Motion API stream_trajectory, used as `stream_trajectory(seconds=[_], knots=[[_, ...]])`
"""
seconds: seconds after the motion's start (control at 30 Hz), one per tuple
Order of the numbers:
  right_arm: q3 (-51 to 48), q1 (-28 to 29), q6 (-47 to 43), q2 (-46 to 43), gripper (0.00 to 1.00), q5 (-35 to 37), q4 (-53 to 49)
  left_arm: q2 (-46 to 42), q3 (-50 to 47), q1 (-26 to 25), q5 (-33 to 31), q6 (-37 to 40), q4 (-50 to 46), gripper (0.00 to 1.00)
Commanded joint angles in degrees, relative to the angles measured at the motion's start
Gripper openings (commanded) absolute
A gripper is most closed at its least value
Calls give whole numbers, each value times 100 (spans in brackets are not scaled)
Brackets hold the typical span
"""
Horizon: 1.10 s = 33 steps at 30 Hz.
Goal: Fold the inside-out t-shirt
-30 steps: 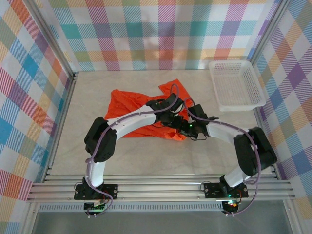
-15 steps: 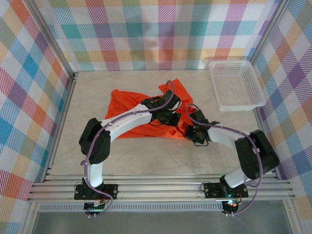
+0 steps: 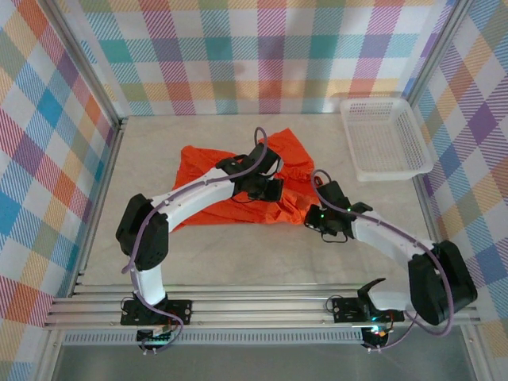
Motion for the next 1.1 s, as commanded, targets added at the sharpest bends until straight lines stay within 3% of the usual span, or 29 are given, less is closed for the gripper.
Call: stream_trajectory(seconds=[0.0,0.27,0.4,0.5,0.6,0.67,0.77,1.07], knots=[[80,124,348,-126,18,-710,803,37,-108,-17,133,-145,142,0],[153,232,1163,851,8,-920,2607,37,-91,-19,180,-220,196,0],[284,276,1569,1453,9,-964,3351,55,-18,-18,161,-251,98,0],[255,329,1838,1912,30,-599,3759,55,32,-20,177,-297,55,0],[310,373,1874,2118,60,5,3618,38,106,-14,238,-372,55,0],[399,377,1978,2157,69,379,3217,-4,151,-13,275,-417,38,0],[510,374,2251,2142,79,976,2472,-123,172,-1,282,-448,55,0],[74,281,2402,1253,81,1863,1131,-454,20,195,207,-387,-50,0]])
